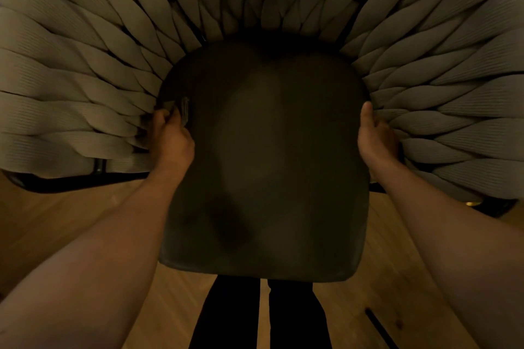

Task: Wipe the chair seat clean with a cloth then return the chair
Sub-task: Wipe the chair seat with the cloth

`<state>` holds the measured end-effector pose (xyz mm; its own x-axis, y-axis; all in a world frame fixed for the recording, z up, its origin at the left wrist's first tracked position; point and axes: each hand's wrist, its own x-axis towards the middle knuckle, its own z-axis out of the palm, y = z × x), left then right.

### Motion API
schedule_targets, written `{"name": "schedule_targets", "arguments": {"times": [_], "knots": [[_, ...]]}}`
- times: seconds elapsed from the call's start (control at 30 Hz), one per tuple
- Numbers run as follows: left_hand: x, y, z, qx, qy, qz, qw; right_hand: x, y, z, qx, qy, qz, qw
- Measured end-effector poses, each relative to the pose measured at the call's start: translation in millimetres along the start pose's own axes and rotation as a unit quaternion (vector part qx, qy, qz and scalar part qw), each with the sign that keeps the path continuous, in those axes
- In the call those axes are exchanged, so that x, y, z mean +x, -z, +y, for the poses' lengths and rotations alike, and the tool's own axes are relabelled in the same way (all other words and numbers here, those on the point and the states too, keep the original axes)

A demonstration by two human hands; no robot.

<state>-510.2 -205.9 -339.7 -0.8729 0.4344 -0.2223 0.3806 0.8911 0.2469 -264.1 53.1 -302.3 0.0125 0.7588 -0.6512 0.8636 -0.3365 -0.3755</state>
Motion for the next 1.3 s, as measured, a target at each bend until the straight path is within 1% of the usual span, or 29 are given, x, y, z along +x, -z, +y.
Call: {"name": "schedule_targets", "arguments": {"times": [0.13, 0.4, 0.53, 0.67, 0.73, 0.8, 0.87, 0.9, 0.97, 1.07, 1.13, 1.23, 1.3], "knots": [[-10, -10, 34, -0.005, -0.041, -0.017, 0.999, -6, 8, -4, 0.020, -0.003, -0.005, 1.000], [-46, -43, 144, -0.016, -0.142, -0.076, 0.987, -9, 9, 3, 0.043, 0.016, 0.005, 0.999], [-69, -57, 193, -0.022, -0.202, -0.116, 0.972, -2, 12, 6, 0.063, -0.004, -0.006, 0.998], [-88, -63, 233, -0.018, -0.238, -0.159, 0.958, 4, 9, 11, 0.107, -0.028, -0.015, 0.994], [-94, -64, 248, -0.012, -0.264, -0.163, 0.951, 6, 8, 14, 0.117, -0.031, -0.019, 0.992], [-100, -68, 260, 0.014, -0.316, -0.154, 0.936, 8, 7, 16, 0.139, -0.024, -0.032, 0.990], [-104, -74, 270, 0.040, -0.384, -0.153, 0.910, 5, 7, 17, 0.157, -0.011, -0.059, 0.986], [-105, -77, 272, 0.050, -0.404, -0.159, 0.900, 4, 8, 16, 0.162, -0.011, -0.068, 0.984], [-104, -78, 273, 0.071, -0.410, -0.165, 0.894, 6, 8, 18, 0.162, -0.011, -0.073, 0.984], [-99, -69, 268, 0.116, -0.437, -0.132, 0.882, 8, 6, 21, 0.142, 0.004, -0.078, 0.987], [-96, -61, 261, 0.133, -0.455, -0.127, 0.871, 9, 7, 21, 0.116, 0.011, -0.076, 0.990], [-85, -52, 245, 0.138, -0.452, -0.138, 0.870, 13, 9, 17, 0.063, 0.058, -0.051, 0.995], [-77, -50, 230, 0.129, -0.425, -0.151, 0.883, 20, 8, 13, 0.031, 0.088, -0.038, 0.995]]}}
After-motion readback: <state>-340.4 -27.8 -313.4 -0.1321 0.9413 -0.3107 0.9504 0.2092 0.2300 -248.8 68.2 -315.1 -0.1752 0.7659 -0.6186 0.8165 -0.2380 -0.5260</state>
